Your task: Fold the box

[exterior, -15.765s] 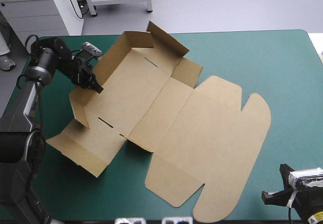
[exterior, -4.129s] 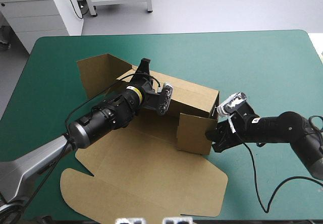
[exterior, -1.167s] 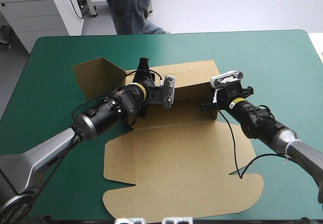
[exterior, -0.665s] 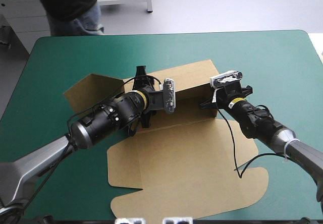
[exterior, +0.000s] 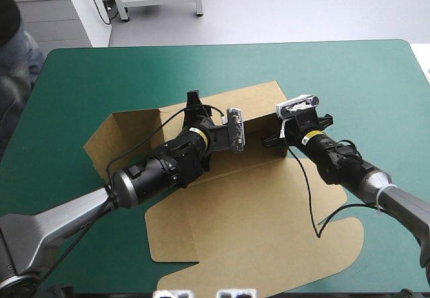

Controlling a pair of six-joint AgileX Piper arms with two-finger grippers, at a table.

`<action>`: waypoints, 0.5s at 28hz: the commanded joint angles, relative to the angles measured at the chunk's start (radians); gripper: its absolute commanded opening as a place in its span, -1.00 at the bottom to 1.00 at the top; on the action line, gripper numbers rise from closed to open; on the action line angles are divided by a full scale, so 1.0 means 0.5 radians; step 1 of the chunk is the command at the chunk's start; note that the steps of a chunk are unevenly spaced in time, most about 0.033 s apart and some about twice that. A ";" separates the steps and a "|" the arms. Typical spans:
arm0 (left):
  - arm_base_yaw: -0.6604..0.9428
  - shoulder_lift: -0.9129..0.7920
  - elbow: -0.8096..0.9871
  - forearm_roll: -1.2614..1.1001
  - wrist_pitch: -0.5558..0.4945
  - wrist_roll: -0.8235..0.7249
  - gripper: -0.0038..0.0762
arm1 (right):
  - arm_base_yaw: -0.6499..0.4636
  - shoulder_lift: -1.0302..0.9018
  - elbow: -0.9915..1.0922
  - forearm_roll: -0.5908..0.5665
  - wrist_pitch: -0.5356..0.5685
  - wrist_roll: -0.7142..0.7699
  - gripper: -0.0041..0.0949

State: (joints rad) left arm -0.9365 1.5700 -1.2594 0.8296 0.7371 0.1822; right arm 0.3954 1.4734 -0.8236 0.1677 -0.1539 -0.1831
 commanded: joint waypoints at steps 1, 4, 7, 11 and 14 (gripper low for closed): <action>-0.111 -0.048 -0.046 0.233 0.054 -0.165 0.09 | 0.010 0.005 -0.070 0.079 -0.125 -0.022 -0.94; -0.223 -0.040 -0.046 0.500 0.149 -0.325 0.04 | 0.010 0.103 -0.143 0.079 -0.071 -0.027 -0.94; -0.290 -0.035 -0.046 0.654 0.260 -0.426 0.01 | 0.010 0.224 -0.253 0.079 -0.063 -0.027 -0.94; -0.308 -0.035 -0.046 0.636 0.273 -0.461 0.01 | 0.010 0.294 -0.376 0.075 -0.063 -0.050 -0.94; -0.319 -0.035 -0.046 0.632 0.304 -0.470 0.01 | 0.010 0.339 -0.488 0.075 -0.038 -0.074 -0.94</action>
State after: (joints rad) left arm -1.0847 1.5885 -1.2555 1.1012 0.8717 -0.0311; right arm 0.3954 1.6415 -1.0106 0.2017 -0.1798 -0.2095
